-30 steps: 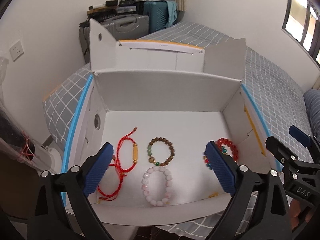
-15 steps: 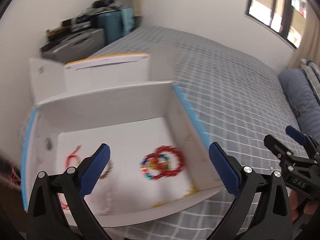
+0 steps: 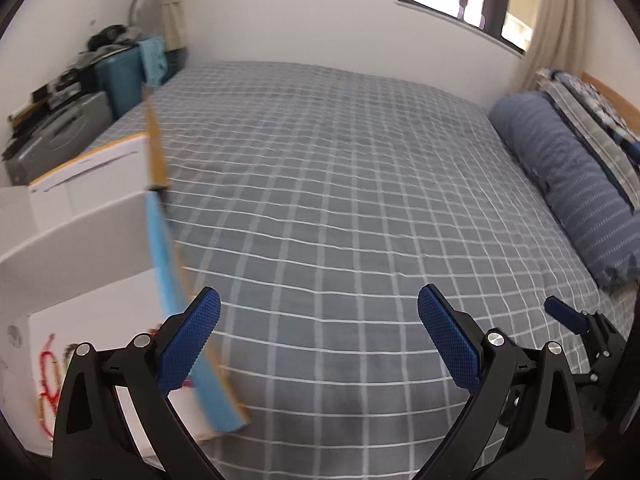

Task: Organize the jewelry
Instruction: 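Move the right tool back over the pearl earrings on the bed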

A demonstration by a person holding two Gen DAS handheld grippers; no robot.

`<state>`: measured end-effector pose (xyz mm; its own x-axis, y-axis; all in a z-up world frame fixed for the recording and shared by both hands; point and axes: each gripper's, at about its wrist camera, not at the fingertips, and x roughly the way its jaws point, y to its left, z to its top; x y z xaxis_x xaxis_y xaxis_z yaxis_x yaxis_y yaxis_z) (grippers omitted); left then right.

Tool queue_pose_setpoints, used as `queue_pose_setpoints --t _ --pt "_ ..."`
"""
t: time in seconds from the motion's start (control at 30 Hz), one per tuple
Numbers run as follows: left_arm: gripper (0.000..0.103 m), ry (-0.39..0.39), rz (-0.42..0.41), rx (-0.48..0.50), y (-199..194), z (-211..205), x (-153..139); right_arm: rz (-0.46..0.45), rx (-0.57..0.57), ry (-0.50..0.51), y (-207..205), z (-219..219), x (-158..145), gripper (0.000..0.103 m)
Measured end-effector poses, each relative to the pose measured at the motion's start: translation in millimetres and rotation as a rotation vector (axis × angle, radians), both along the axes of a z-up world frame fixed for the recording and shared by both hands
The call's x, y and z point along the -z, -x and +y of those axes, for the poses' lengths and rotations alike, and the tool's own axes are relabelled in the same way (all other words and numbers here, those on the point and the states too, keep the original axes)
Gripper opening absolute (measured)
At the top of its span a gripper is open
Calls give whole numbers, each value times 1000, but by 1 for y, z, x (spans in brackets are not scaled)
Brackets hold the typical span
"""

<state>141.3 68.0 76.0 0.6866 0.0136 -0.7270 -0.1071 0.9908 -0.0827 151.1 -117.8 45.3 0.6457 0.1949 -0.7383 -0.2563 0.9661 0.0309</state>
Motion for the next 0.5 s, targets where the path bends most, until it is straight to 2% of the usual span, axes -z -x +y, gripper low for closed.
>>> queue_pose_setpoints --t 0.17,0.37,0.5 --pt "97 -11 40 44 -12 -24 30 34 23 -5 3 -22 24 93" --pt "97 -20 85 51 -18 -30 63 78 24 20 3 -34 54 93" --pt "97 -27 97 56 -17 -34 79 126 34 19 0 -41 76 83"
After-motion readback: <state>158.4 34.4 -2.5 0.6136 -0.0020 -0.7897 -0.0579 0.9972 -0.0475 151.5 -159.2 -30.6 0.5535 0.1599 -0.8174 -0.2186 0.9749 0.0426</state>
